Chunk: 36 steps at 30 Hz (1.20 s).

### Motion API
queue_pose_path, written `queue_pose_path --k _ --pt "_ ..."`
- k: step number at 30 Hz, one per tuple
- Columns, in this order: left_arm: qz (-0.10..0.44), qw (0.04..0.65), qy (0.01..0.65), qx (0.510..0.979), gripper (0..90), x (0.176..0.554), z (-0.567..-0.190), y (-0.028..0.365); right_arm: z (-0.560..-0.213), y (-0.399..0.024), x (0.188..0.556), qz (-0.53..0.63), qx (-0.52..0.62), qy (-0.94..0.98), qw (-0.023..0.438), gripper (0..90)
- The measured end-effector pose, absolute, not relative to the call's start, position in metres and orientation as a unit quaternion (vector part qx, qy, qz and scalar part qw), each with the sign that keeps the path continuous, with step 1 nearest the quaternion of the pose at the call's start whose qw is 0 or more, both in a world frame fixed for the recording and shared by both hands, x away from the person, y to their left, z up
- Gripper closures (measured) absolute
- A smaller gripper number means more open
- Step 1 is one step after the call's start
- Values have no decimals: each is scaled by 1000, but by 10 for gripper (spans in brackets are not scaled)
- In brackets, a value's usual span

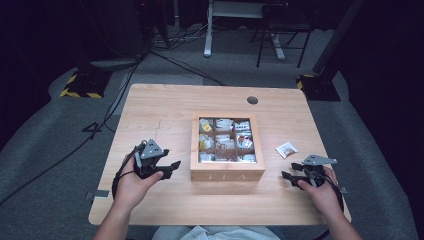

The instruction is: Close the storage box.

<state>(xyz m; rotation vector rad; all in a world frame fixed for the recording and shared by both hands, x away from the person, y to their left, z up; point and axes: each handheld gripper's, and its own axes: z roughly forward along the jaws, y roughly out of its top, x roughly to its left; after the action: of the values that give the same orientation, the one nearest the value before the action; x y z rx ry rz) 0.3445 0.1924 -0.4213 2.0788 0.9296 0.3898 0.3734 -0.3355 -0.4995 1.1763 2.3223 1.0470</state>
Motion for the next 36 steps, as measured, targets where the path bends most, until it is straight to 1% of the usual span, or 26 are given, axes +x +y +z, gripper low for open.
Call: queue_pose_path --k 1,6,12,15,16,19,20,21,22,24,27,36 --pt "158 401 370 823 358 347 -425 197 -500 -336 373 370 415 814 169 395" --pt "165 384 379 826 320 353 -440 217 -502 -336 373 374 409 814 176 351" --pt "165 376 376 830 299 356 -452 228 -503 -336 373 371 403 816 183 326" --pt "168 362 379 835 282 358 -462 234 -503 -335 374 370 402 817 184 312" --pt "175 348 381 839 264 359 -465 236 -503 -335 374 370 402 817 183 307" --pt "172 357 385 834 249 360 -470 240 -503 -335 374 370 402 817 183 304" --pt "166 363 388 831 224 360 -473 241 -504 -335 374 369 402 817 183 302" --pt "162 359 393 831 217 361 -476 243 -504 -335 374 369 402 817 183 301" --pt "167 344 392 837 212 363 -478 244 -504 -335 374 369 402 818 183 299" --pt "175 334 392 839 209 364 -480 245 -504 -335 374 369 402 818 183 296" --pt "171 332 401 837 189 367 -483 247 -504 -335 374 369 402 818 184 295" --pt "157 327 430 827 192 372 -497 253 -504 -335 374 369 401 818 184 294"
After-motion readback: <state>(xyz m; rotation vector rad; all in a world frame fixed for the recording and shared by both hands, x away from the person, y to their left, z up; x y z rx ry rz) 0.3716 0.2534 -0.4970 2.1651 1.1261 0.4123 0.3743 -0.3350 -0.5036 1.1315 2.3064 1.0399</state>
